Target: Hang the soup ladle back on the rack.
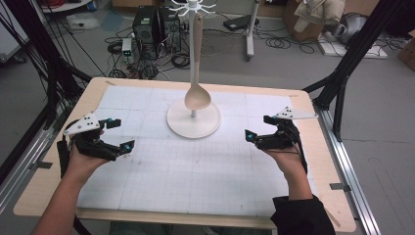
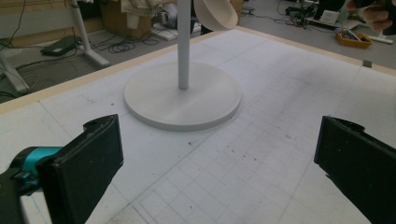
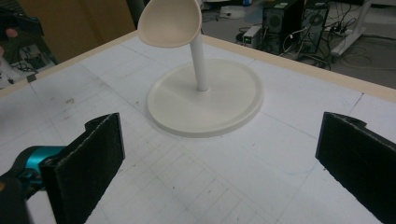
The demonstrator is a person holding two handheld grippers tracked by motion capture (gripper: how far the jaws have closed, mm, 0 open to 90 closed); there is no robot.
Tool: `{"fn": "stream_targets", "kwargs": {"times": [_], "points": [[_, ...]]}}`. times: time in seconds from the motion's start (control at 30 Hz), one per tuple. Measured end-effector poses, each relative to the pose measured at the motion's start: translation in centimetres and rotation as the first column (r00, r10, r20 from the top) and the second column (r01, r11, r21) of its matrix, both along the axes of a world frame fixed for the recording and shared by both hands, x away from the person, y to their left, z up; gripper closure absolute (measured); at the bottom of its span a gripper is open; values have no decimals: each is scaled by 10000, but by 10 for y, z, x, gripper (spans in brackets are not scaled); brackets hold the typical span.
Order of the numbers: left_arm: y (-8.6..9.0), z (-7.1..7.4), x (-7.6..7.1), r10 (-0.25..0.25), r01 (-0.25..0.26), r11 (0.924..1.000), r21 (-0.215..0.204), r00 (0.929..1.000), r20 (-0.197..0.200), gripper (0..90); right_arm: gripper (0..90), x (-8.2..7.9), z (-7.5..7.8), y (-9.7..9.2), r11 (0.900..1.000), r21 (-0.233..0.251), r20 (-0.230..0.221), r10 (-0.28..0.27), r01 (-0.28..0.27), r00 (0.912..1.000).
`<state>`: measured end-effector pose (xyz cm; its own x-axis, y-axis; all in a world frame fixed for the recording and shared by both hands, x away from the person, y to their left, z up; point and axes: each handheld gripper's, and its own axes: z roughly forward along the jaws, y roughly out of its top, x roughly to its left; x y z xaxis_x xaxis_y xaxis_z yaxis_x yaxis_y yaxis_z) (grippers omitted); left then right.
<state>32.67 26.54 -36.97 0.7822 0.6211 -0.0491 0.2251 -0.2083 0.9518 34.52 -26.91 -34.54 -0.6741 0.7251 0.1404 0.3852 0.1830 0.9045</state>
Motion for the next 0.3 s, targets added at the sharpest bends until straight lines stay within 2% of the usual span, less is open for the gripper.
{"fn": "stream_targets", "kwargs": {"times": [0.3], "points": [[-1, -2, -1, -82, 82, 10000, 43, 10000, -26, 17, 6, -2, 1, 1, 10000, -31, 22, -10, 10, 10000]]}}
